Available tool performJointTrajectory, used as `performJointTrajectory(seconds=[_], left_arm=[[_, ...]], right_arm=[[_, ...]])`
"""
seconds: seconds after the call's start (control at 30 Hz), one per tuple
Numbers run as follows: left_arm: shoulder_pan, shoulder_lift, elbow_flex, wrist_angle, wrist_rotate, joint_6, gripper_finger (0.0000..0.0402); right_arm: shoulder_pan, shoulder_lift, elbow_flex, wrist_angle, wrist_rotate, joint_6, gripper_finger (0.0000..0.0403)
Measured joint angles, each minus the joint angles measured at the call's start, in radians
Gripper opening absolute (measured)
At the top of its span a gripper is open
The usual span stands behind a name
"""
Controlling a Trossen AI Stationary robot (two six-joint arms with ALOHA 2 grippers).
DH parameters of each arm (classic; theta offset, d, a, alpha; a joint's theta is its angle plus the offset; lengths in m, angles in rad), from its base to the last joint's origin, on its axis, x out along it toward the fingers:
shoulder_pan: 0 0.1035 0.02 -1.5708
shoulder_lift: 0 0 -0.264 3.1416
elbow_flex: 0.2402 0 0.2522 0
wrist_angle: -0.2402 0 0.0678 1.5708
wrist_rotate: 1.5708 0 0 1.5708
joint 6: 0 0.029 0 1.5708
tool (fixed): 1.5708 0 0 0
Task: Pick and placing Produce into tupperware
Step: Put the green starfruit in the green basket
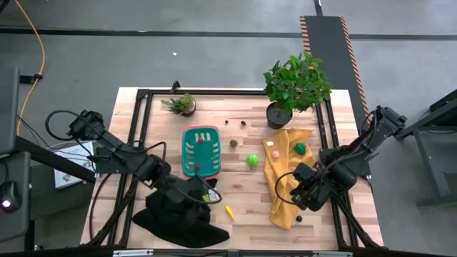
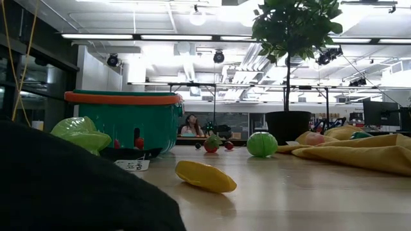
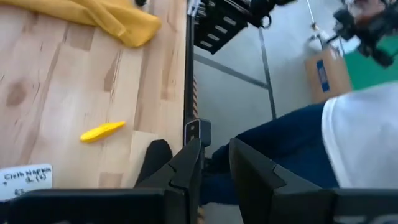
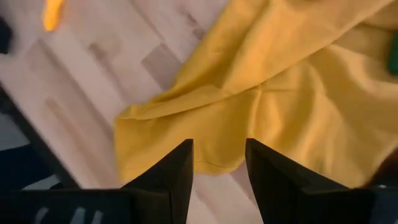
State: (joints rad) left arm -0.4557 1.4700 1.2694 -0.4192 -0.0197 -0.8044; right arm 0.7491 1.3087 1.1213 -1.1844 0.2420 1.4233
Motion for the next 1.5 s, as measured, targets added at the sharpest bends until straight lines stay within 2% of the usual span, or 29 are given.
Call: performJointTrajectory(seconds=[0.17,0.3,0.43,0.6,0.83,0.97,1.17,1.33,1.5], left_arm=[[-0.002,0.0,0.007,-0.027,-0.095,-0.136,0.0074],[0.01,0.0,0.007,-0.128,-0.221,-0.373,0.0074],[0.035,0.002,0.007,-0.22,-0.245,-0.567,0.0074],[0.051,0.036,0.007,-0.274,-0.21,-0.749,0.0074],[0.05,0.107,0.007,-0.273,-0.169,-0.904,0.0073],[0.05,0.136,0.007,-0.283,-0.142,-0.972,0.0056],[0.05,0.142,0.007,-0.318,-0.073,-0.986,0.0005],[0.05,0.139,0.007,-0.305,-0.002,-0.993,0.0011],[0.05,0.139,0.007,-0.151,0.039,-1.008,0.0002]], right_arm=[[-0.018,-0.003,0.0,-0.079,0.014,0.019,0.0138],[-0.023,-0.013,0.0,-0.145,0.049,0.012,0.0138],[-0.02,-0.052,0.0,-0.171,0.087,-0.052,0.0138],[-0.02,-0.14,0.0,-0.155,0.127,-0.171,0.0138],[-0.02,-0.265,0.0,-0.151,0.167,-0.275,0.0138],[-0.02,-0.319,0.0,-0.149,0.198,-0.319,0.0138],[-0.02,-0.349,0.0,-0.149,0.225,-0.358,0.0138],[-0.02,-0.348,0.0,-0.149,0.225,-0.363,0.0138],[-0.021,-0.347,0.0,-0.149,0.225,-0.394,0.0138]])
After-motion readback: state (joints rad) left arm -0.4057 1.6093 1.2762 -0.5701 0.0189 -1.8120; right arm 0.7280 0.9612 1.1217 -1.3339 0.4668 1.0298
